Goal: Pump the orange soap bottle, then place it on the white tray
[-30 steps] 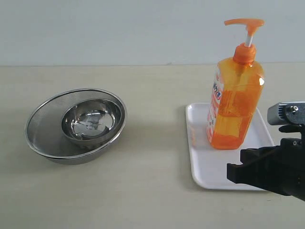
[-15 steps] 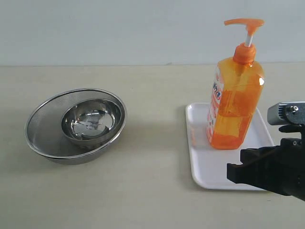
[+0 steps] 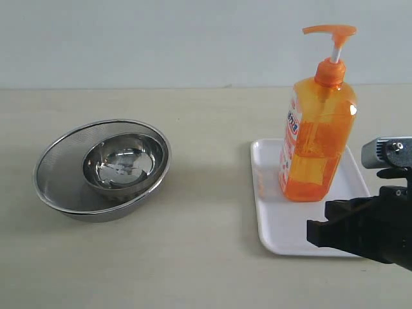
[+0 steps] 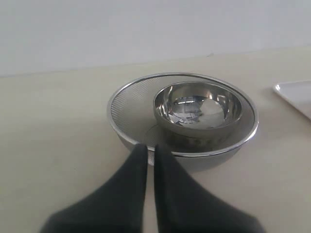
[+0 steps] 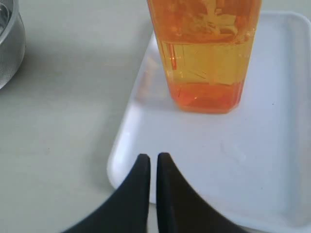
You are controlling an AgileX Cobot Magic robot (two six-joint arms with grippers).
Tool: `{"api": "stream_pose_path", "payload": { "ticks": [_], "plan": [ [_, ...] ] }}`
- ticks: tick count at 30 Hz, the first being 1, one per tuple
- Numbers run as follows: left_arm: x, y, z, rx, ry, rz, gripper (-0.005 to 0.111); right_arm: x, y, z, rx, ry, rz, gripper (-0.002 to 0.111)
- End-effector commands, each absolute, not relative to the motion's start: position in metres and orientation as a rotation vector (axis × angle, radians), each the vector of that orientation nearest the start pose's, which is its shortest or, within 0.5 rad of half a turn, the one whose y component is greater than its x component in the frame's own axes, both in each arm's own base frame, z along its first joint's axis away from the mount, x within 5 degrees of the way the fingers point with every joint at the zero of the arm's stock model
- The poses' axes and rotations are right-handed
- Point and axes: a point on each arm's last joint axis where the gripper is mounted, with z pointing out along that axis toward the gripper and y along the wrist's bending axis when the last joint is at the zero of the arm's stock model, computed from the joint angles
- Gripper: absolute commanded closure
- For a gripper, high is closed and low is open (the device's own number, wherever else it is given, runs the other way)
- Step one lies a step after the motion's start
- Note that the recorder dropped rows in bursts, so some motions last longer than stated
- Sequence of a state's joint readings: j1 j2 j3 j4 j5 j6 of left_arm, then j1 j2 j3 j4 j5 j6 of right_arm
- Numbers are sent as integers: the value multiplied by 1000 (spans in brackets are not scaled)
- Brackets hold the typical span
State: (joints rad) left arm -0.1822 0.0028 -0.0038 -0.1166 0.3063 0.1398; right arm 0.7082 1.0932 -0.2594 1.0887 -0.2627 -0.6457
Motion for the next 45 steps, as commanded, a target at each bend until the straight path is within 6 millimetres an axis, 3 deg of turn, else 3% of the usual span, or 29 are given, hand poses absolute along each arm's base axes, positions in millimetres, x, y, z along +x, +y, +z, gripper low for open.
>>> {"api": "stream_pose_path", "payload": {
  "ticks": [1, 25, 30, 36, 42, 45],
  "plan": [
    [53, -13, 186, 201, 1780, -145, 102, 147, 98, 186, -181, 2187, 381, 108],
    [53, -13, 186, 201, 1780, -145, 102, 147, 97, 186, -179, 2187, 382, 108],
    [53, -13, 186, 201, 1780, -145, 102, 142, 94, 200, -162, 2114, 435, 108],
    [53, -13, 186, 201, 1780, -145, 102, 128, 75, 228, -257, 1967, 455, 108],
    [53, -13, 186, 201, 1780, -145, 102, 110, 45, 253, -180, 1793, 410, 108],
    [53, -13, 186, 201, 1780, -145, 102, 94, 31, 252, -117, 1707, 367, 108]
  ]
}}
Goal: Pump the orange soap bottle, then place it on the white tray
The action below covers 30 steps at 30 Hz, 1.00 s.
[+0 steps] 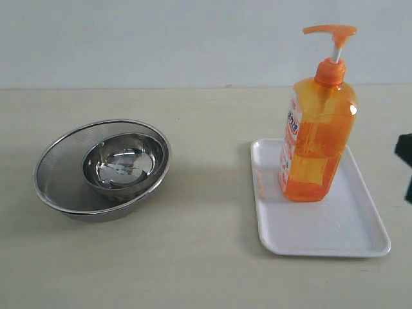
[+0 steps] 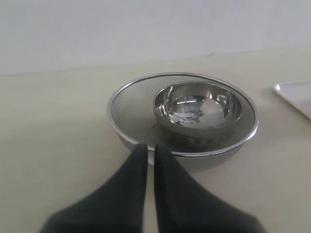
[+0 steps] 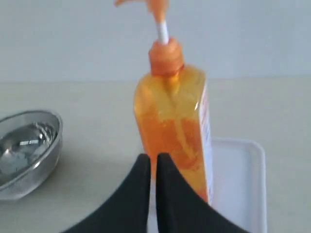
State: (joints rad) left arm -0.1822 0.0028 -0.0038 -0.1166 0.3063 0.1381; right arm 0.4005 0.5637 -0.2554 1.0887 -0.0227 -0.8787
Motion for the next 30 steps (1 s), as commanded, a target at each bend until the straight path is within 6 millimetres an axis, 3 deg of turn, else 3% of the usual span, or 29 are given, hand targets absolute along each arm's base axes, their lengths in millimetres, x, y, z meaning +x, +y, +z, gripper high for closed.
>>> {"api": "stream_pose_path", "payload": {
  "ticks": [1, 11, 14, 30],
  "plan": [
    [53, -13, 186, 201, 1780, -145, 102, 91, 27, 249, -100, 1688, 351, 108],
    [53, -13, 186, 201, 1780, -145, 102, 61, 10, 214, -11, 1523, 295, 108],
    [53, -13, 186, 201, 1780, -145, 102, 56, 7, 217, 17, 1451, 283, 108],
    [53, -13, 186, 201, 1780, -145, 102, 55, 8, 216, -6, 1458, 266, 108]
  ]
}}
